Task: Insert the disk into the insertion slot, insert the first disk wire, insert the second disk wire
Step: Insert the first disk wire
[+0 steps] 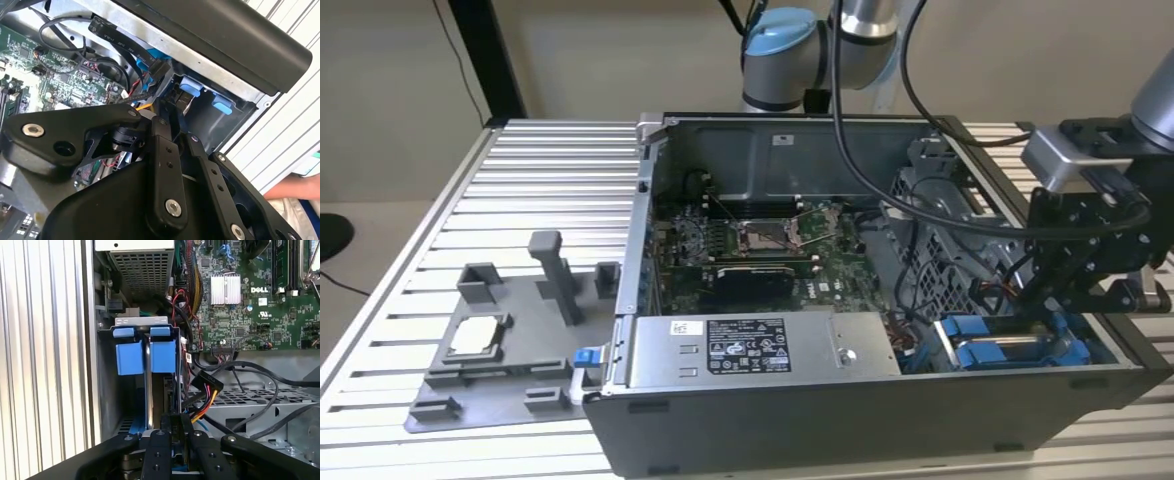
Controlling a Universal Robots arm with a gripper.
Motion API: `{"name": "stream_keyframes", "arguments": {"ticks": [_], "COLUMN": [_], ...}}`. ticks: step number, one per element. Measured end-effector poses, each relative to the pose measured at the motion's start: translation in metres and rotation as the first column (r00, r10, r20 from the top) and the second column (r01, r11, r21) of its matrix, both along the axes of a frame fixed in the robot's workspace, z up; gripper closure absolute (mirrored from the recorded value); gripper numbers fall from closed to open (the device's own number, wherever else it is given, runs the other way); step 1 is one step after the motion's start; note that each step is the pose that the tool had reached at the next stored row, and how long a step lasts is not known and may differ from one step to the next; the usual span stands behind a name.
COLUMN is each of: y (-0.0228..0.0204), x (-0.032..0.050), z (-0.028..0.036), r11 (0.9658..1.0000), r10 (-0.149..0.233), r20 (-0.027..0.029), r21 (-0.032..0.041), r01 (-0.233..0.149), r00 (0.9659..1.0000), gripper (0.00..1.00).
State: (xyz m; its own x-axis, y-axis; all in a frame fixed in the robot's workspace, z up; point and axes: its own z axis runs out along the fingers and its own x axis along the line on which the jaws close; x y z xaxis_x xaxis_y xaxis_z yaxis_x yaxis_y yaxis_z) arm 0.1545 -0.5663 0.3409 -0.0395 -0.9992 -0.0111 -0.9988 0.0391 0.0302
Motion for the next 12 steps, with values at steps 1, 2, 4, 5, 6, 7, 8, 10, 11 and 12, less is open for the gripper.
{"name": "stream_keyframes", "arguments": {"ticks": [1,2,4,5,6,7,8,10,11,12], "y": [0.0000,0.0000,0.0000,0.0000,0.0000,0.0000,-0.0001,-0.0006,-0.0008,-0.0011], "x": [0.0001,0.0002,0.0003,0.0003,0.0005,0.0009,0.0012,0.0014,0.0014,0.0014], "z": [-0.0001,-0.0002,-0.0002,-0.0002,-0.0002,-0.0001,-0.0001,-0.0003,-0.0003,-0.0003], "r11": [1.0000,1.0000,0.9999,0.9999,0.9999,0.9999,0.9999,0.9999,0.9999,0.9999], "r10": [0.003,0.006,0.011,0.013,0.014,0.015,0.016,0.016,0.016,0.016], "r20": [0.0000,0.0000,0.0000,0.0000,0.0000,0.0000,0.0000,0.0000,0.0000,0.0000], "r21": [0.0003,0.0008,0.0013,0.0014,0.0015,0.0018,0.0022,0.0029,0.0028,0.0029], "r01": [-0.003,-0.006,-0.011,-0.013,-0.014,-0.015,-0.016,-0.016,-0.016,-0.016], "r00": [1.0000,1.0000,0.9999,0.9999,0.9999,0.9999,0.9999,0.9999,0.9999,0.9999], "gripper": [1.00,1.00,1.00,1.00,1.00,1.00,1.00,1.00,1.00,1.00]}}
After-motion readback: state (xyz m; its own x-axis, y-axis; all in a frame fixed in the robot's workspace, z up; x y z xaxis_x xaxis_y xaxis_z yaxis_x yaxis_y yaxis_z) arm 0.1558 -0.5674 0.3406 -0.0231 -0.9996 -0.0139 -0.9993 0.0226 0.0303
